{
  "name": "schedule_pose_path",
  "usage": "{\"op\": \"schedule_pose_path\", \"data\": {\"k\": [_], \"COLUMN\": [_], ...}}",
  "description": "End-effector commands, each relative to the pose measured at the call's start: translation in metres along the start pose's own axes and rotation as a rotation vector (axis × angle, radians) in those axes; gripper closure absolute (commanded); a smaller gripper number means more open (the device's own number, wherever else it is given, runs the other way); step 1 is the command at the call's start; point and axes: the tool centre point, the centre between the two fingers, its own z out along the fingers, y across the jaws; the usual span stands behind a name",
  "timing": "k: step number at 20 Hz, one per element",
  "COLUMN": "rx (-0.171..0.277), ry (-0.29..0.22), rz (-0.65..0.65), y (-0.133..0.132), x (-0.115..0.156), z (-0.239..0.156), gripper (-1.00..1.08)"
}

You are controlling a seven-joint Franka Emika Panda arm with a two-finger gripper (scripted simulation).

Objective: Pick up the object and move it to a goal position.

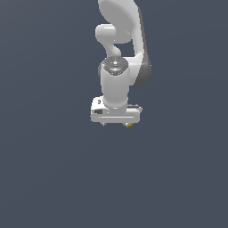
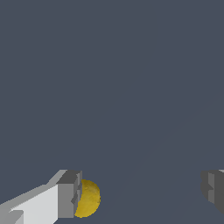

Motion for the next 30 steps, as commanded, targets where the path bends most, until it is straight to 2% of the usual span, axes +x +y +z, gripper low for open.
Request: {"op": "schedule_pose_path", "data": {"k": [1,10,15,23,30], "rx": [0.0,-0.002,-0.002,-0.006,-0.008], "ry": [0.0,-0.027,-0.026,-0.025,-0.021], "rz": [0.0,0.048,0.044,-0.053,-0.235], "y": [0.0,0.018,0.017,-0.001,-0.033], "x": [0.0,-0.003,-0.003,-0.02,-0.054], "z": [0.0,0.006,0.006,0.023,0.052], "gripper": [-0.92,-0.92,-0.92,-0.92,-0.92]}}
